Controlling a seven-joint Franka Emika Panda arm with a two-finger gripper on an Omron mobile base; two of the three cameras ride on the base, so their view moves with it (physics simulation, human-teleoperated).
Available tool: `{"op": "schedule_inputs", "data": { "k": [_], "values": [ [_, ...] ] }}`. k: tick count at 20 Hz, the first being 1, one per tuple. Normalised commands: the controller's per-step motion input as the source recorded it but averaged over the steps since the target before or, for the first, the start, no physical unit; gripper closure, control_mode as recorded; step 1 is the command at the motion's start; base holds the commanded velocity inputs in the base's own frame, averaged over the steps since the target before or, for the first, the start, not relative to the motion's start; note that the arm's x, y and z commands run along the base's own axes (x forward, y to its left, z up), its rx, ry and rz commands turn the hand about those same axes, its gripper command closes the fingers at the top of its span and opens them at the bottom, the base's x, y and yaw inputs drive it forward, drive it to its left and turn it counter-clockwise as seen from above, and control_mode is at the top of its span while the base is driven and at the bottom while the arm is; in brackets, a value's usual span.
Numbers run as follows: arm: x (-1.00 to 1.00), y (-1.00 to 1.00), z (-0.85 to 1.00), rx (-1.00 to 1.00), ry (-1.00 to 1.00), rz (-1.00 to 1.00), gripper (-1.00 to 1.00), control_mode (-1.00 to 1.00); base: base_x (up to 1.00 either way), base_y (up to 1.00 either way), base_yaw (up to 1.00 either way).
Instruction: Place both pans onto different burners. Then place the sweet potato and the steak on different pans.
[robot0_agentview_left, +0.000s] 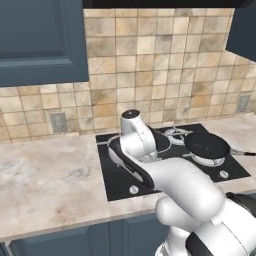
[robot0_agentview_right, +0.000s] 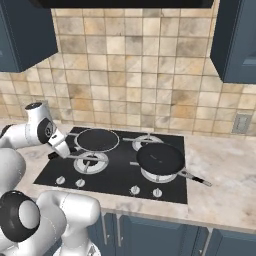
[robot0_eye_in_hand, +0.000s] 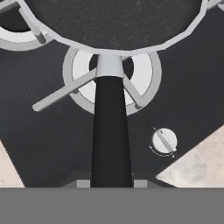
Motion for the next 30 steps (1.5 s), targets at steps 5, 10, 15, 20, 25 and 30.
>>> {"op": "schedule_inputs", "data": {
  "k": [5, 10, 15, 20, 25, 30],
  "values": [
    [0.08, 0.01, -0.69, 0.00, 0.00, 0.00, 1.00, -1.00, 0.00, 0.00, 0.00],
    [0.11, 0.11, -0.51, 0.00, 0.00, 0.00, 1.00, -1.00, 0.00, 0.00, 0.00],
    [0.12, 0.14, -0.19, 0.00, 0.00, 0.00, 1.00, -1.00, 0.00, 0.00, 0.00],
    [0.00, 0.25, -0.01, 0.00, 0.06, 0.00, 1.00, -1.00, 0.00, 0.00, 0.00],
    [-0.34, 0.16, 0.00, 0.00, 0.05, 0.00, 1.00, -1.00, 0.00, 0.00, 0.00],
    [-0.30, 0.02, 0.00, 0.00, 0.06, 0.00, 1.00, -1.00, 0.00, 0.00, 0.00]
  ]
}}
